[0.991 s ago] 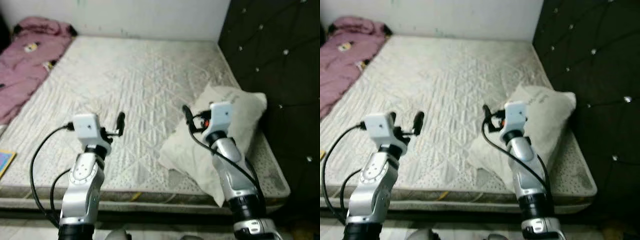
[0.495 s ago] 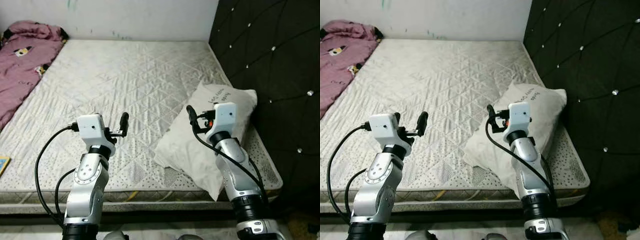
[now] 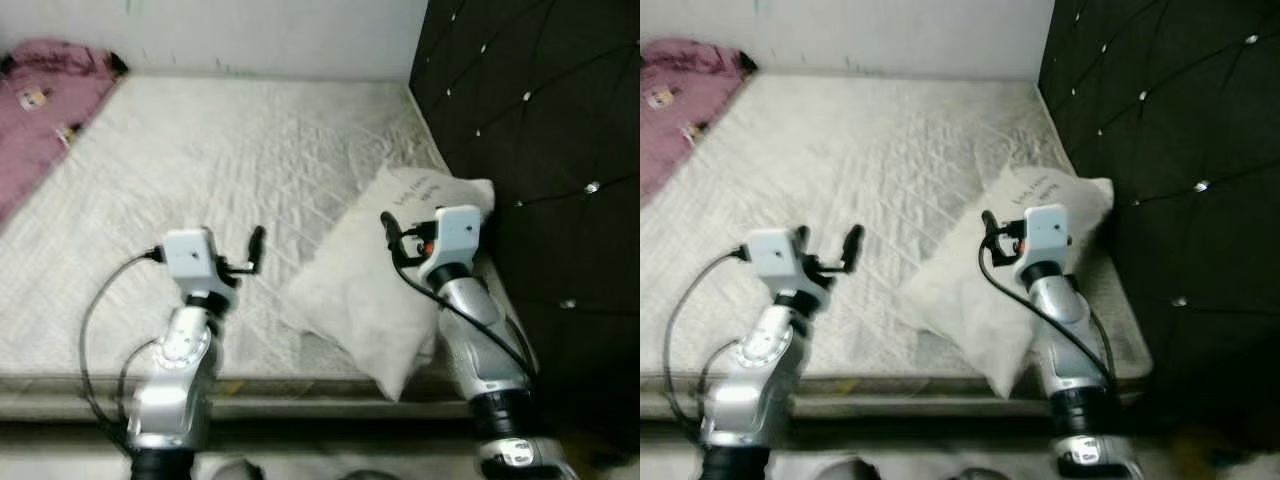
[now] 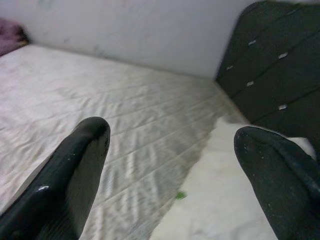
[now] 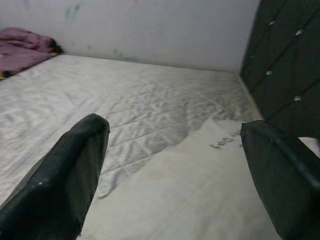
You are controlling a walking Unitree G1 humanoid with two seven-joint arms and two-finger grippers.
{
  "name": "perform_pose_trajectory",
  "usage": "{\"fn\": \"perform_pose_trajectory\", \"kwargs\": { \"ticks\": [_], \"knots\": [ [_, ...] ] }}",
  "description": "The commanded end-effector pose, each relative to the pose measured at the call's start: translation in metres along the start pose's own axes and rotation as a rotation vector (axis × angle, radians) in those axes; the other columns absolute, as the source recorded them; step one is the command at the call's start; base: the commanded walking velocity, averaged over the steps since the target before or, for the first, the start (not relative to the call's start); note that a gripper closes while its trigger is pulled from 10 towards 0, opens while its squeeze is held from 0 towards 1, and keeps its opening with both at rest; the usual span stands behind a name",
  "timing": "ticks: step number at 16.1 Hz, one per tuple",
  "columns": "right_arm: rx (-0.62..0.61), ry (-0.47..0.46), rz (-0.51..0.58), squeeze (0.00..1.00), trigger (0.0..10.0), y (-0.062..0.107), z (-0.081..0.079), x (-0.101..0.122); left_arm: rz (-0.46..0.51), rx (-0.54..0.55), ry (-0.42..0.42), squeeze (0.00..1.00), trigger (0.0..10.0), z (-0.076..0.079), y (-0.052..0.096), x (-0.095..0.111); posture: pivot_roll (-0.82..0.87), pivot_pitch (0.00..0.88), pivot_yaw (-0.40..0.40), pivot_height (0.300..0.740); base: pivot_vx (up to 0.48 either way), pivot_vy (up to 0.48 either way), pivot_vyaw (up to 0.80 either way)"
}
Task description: Clean up the room
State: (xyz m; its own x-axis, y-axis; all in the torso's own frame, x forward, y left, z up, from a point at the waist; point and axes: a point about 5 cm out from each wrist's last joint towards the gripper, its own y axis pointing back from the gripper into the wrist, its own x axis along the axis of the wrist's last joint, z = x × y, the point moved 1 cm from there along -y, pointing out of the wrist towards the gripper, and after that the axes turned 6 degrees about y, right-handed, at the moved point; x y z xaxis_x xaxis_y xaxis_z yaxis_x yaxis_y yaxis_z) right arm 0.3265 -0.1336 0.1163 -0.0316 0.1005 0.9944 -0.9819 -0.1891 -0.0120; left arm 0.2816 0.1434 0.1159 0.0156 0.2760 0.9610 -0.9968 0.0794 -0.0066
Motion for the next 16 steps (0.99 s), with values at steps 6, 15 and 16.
{"fn": "perform_pose_trajectory", "kwargs": {
  "ticks": [6,15,16],
  "knots": [
    [0.007,0.010,0.003,0.00,10.0,-0.001,0.001,0.002,-0.003,-0.003,-0.016,0.00,10.0,0.002,-0.002,0.001,-0.09,0.000,-0.019,0.740,0.000,-0.233,0.00],
    [-0.028,-0.028,0.031,0.00,10.0,0.002,0.003,0.011,0.071,0.098,-0.269,0.00,10.0,-0.039,0.020,0.015,-0.08,0.000,-0.010,0.740,0.000,0.000,0.00],
    [-0.031,-0.031,0.036,0.00,10.0,0.002,0.003,0.012,0.082,0.114,-0.273,0.00,10.0,-0.041,0.023,0.016,-0.08,0.000,-0.010,0.740,0.000,0.000,0.00]
  ]
}}
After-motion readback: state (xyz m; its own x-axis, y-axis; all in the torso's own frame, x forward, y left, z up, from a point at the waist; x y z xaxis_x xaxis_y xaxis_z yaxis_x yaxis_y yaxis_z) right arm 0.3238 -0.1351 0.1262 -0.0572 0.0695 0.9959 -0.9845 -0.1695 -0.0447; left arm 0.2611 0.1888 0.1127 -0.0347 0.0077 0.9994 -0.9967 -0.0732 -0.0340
